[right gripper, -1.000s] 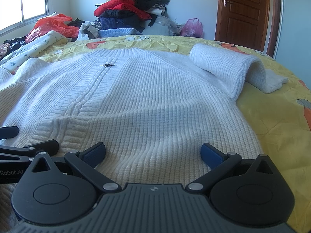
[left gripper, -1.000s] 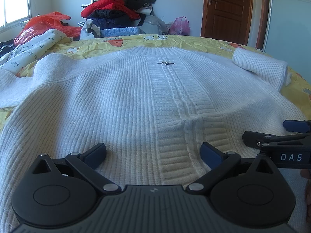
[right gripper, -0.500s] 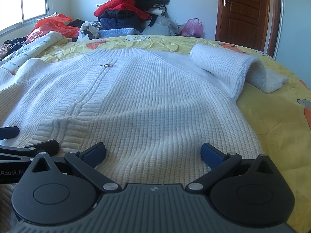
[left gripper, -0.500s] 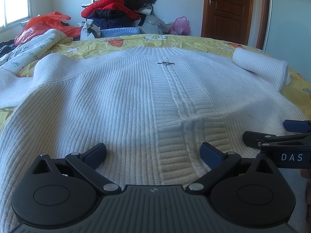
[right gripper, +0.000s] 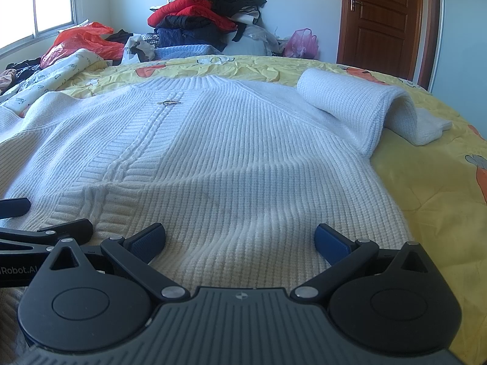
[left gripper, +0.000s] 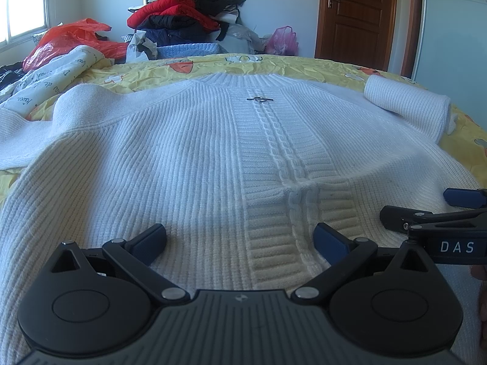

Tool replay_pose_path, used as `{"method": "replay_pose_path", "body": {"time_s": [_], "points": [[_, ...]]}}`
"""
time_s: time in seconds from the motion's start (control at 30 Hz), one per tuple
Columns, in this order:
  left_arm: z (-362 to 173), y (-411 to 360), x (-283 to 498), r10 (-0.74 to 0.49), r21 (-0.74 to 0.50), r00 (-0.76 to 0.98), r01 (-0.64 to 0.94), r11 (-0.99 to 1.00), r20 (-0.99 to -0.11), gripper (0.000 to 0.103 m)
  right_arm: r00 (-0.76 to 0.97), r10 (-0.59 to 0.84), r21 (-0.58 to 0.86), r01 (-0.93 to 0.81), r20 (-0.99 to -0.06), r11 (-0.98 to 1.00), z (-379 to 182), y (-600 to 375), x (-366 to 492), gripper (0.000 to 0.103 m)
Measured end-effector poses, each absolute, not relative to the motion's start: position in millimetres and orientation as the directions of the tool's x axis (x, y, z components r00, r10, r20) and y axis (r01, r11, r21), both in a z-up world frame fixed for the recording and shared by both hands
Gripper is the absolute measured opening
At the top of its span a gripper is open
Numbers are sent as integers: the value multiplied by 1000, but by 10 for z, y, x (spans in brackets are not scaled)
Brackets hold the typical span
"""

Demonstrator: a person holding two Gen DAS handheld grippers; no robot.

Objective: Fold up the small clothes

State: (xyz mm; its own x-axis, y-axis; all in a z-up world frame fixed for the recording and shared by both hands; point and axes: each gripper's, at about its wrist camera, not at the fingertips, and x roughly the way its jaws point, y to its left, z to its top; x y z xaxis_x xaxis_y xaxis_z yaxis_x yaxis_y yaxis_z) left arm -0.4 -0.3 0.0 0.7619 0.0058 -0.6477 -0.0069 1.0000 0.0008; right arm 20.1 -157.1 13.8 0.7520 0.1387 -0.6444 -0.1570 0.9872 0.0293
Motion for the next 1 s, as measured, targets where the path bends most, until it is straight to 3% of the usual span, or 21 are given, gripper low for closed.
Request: {"method": "replay_pose_path", "body": {"time_s": [0.37,0.57,0.73,0.83,1.0], "points": [[53,-169,-124,71,84,781,-24,996,-620,103,750,198,97,-177,-631,979,179,-1697,168,102],[121,-168,119,33,101,788,38,994,-615,103,757,327,332,-153,-566,931,421,-2270,331,100],[108,-30,431,-5,-7,768,1,1000,-640,103,863,185,316,-31,-470,948,750,-3033,666,102],[31,-24,485,-12,-29,769,-9,1000,-639,103,907,111,392,63,-406,918,857,-3662,959,100],[15,-47,470,-6,-18,769,-7,1000,-640,103,883,5,515,268,-469,814,641,-4545,1596,85]]}}
